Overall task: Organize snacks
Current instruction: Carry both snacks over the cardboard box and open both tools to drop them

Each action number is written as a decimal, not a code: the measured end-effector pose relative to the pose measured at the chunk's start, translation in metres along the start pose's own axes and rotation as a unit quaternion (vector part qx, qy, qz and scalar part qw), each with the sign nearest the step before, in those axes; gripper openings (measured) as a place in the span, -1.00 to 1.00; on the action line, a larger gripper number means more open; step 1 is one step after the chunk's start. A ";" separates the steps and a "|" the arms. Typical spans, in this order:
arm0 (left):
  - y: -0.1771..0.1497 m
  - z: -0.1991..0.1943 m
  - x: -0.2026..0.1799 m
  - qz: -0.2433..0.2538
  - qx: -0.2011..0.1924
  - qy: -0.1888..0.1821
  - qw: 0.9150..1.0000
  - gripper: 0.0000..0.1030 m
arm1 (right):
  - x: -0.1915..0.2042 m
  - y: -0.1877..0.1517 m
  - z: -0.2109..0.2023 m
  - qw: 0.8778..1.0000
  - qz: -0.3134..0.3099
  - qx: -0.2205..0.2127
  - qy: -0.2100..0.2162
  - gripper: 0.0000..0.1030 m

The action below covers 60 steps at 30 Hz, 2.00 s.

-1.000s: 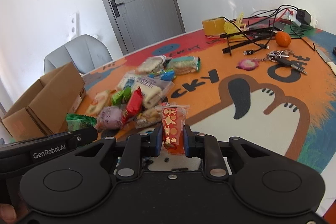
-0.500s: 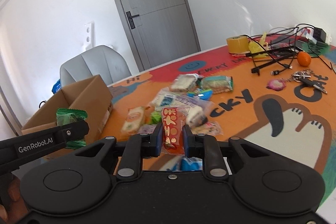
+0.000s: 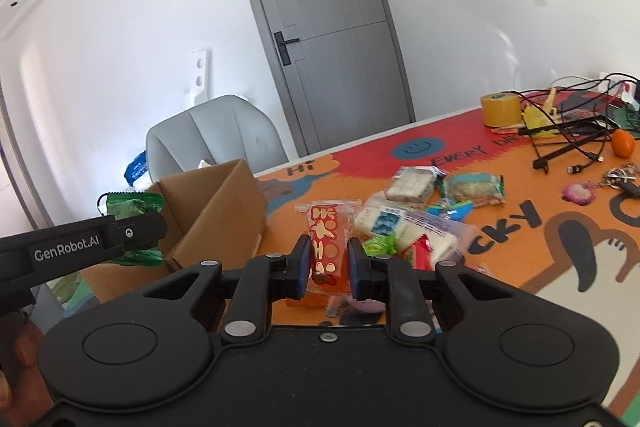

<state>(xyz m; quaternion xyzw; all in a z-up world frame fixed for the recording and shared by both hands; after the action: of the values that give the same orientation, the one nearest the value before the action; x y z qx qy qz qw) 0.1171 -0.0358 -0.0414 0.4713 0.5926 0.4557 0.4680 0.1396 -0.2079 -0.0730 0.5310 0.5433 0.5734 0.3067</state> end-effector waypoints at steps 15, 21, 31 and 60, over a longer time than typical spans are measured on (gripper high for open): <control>0.016 0.038 0.053 -0.024 -0.012 0.064 0.998 -0.38 | 0.035 0.010 0.031 0.999 0.004 0.000 0.040 -0.60; 0.013 0.051 0.066 -0.028 0.002 0.081 0.996 -0.37 | 0.048 0.009 0.050 0.999 0.005 0.006 0.052 -0.60; 0.012 0.059 0.086 -0.058 0.021 0.095 0.994 -0.25 | 0.068 0.007 0.076 0.997 0.015 0.019 0.073 -0.60; 0.009 0.026 0.083 -0.074 0.015 0.154 0.985 0.76 | 0.053 0.007 0.053 0.999 0.030 -0.011 0.016 0.68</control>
<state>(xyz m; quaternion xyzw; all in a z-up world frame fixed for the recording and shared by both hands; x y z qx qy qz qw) 0.1336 0.0500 -0.0471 0.3575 0.6977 0.4782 0.3959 0.1784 -0.1444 -0.0600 0.5347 0.5256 0.5964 0.2865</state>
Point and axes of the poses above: each gripper's, at about its wrist camera, not at the fingertips, and z roughly the way its jaws point, x to its left, y to its top, the point moved 3 cm from there along z, roughly the way its jaws point, and after that the axes turned 14 degrees about -x, right-handed, at the moved point
